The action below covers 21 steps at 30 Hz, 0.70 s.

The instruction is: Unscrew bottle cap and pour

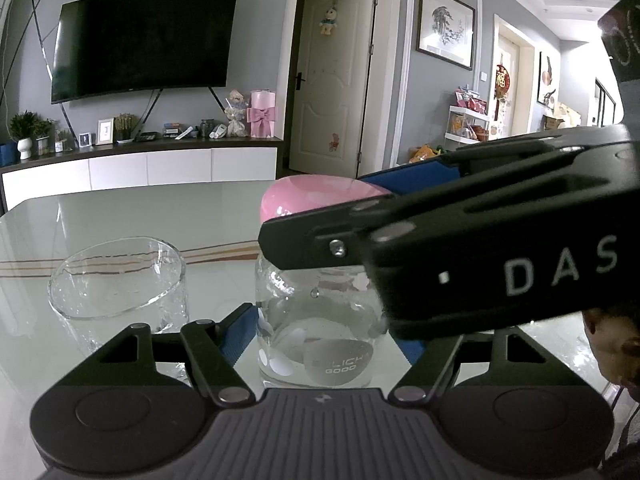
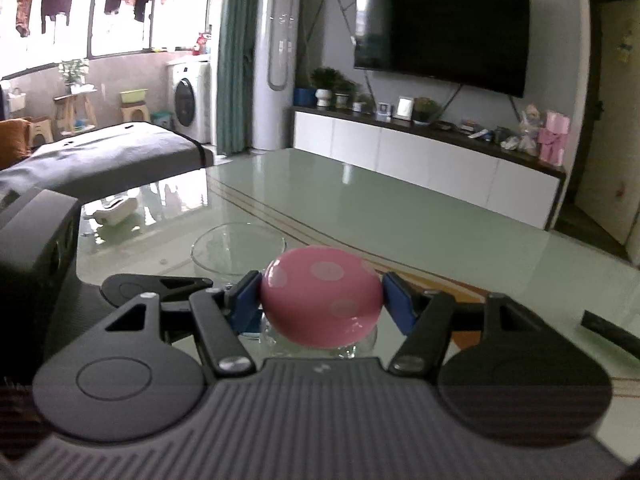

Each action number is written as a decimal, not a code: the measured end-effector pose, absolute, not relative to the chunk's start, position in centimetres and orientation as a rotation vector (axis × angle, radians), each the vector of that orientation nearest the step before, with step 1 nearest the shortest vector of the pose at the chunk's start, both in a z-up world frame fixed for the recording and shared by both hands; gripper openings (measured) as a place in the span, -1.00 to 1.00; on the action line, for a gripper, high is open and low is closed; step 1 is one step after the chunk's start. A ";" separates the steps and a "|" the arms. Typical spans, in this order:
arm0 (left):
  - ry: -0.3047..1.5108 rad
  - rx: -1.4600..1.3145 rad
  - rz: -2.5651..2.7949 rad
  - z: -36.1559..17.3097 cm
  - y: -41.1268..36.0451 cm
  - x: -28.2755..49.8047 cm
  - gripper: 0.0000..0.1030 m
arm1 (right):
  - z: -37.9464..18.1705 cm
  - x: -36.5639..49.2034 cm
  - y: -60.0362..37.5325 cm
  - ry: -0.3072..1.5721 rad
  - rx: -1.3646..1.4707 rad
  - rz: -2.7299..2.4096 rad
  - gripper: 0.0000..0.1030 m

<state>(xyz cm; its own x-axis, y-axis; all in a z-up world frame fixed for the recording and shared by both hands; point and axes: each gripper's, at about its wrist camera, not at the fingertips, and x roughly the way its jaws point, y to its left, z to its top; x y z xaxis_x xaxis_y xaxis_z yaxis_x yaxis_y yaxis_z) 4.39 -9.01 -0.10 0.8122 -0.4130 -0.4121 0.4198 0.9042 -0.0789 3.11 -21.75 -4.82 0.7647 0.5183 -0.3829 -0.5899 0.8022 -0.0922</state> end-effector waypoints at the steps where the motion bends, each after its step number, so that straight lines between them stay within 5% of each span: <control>1: 0.436 0.016 -0.444 -0.1 -9.0 4.4 0.46 | -4.8 3.2 -21.9 0.351 -0.213 0.617 0.28; 21: 0.435 0.017 -0.441 -0.3 -9.3 4.1 0.46 | -4.3 3.7 -23.1 0.329 -0.228 0.743 0.27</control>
<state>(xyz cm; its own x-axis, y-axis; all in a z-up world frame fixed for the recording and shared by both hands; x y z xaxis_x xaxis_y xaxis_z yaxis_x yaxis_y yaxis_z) 4.10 -9.26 -0.34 0.8142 -0.4100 -0.4111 0.4173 0.9055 -0.0767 3.72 -23.09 -4.26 0.6893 0.6225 -0.3707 -0.6930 0.7157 -0.0869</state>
